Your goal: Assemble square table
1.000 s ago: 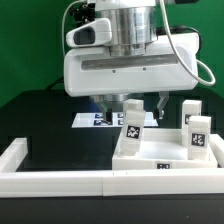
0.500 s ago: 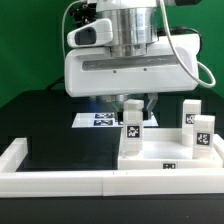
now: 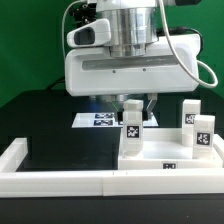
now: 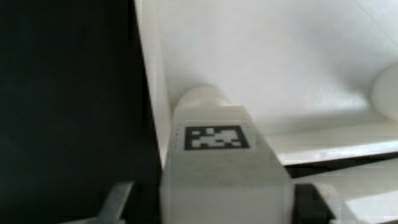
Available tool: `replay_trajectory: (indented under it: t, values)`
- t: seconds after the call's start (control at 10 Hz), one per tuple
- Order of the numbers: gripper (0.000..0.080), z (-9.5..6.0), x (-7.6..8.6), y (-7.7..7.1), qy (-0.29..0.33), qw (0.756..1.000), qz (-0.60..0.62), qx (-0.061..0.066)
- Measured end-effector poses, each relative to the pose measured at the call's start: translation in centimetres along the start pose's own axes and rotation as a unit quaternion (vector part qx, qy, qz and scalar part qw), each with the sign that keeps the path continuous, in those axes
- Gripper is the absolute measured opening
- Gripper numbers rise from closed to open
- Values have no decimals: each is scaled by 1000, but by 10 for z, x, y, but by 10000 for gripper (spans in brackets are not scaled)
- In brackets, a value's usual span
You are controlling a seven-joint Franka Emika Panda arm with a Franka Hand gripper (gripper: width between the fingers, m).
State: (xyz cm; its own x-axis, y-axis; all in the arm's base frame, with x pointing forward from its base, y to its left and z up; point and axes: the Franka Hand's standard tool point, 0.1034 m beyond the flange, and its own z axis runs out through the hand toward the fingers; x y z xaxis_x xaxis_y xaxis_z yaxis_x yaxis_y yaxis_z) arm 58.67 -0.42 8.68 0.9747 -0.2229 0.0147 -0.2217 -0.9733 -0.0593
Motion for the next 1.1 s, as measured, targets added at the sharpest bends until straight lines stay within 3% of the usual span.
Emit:
replay_trajectory:
  t: [0.3, 0.7, 0.9, 1.0, 1.1]
  values:
    - [294, 1, -1, -7, 14, 985, 170, 1]
    - [294, 3, -2, -16, 15, 927, 376, 4]
    - [294, 3, -2, -16, 15, 922, 386, 4]
    - [359, 3, -2, -16, 15, 929, 369, 4]
    - [359, 3, -2, -16, 15, 933, 358, 3]
